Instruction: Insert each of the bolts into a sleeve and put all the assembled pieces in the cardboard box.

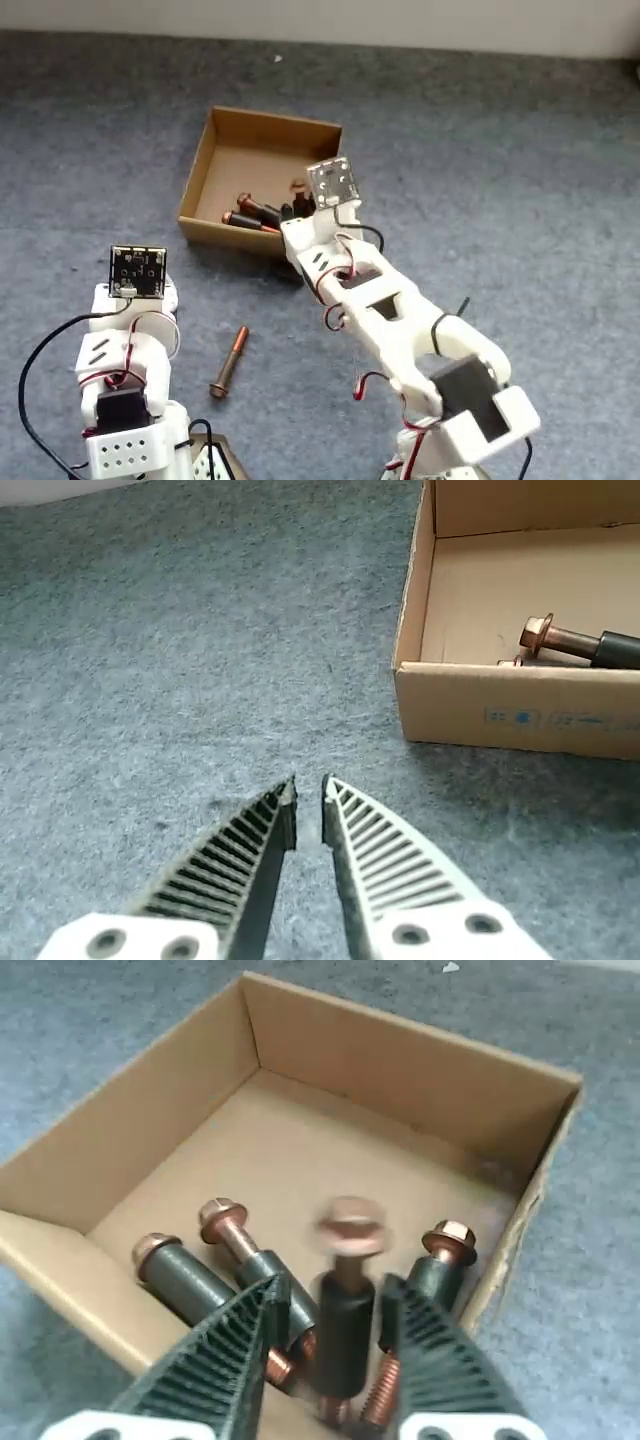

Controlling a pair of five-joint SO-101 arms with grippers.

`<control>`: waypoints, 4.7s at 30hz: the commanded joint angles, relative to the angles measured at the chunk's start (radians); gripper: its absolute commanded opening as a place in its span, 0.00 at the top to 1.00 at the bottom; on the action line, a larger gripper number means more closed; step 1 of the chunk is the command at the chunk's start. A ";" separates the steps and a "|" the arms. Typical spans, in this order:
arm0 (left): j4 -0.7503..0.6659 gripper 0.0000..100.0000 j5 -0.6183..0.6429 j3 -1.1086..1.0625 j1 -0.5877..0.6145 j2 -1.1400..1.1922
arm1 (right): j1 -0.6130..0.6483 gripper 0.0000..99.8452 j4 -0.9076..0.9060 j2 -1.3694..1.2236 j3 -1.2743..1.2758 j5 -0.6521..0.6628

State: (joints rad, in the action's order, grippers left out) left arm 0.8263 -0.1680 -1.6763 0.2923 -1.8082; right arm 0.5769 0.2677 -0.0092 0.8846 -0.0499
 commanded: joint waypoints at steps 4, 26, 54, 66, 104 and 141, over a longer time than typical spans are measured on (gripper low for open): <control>0.005 0.93 -0.009 -0.019 0.005 -0.004 | -0.008 0.82 -0.266 0.297 -0.041 0.008; 0.006 0.93 -0.009 -0.019 0.002 -0.004 | 0.219 0.82 -0.983 0.054 -0.314 0.239; 0.006 0.93 -0.009 -0.019 0.002 -0.004 | 0.174 0.97 -1.043 -0.234 -0.522 0.381; 0.006 0.93 -0.009 -0.019 0.002 -0.004 | 0.176 0.99 -1.170 -0.117 -0.516 0.379; 0.008 0.93 -0.009 -0.019 0.002 -0.004 | 0.237 1.00 -1.231 -0.203 -0.519 0.218; 0.247 0.93 -0.247 0.222 -0.153 0.007 | -0.437 0.99 -0.791 0.608 0.079 -0.367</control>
State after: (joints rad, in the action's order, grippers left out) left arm 1.0196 -0.3874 -1.5858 0.1788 -1.8082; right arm 0.1642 -0.5992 0.5646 0.9505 -0.4043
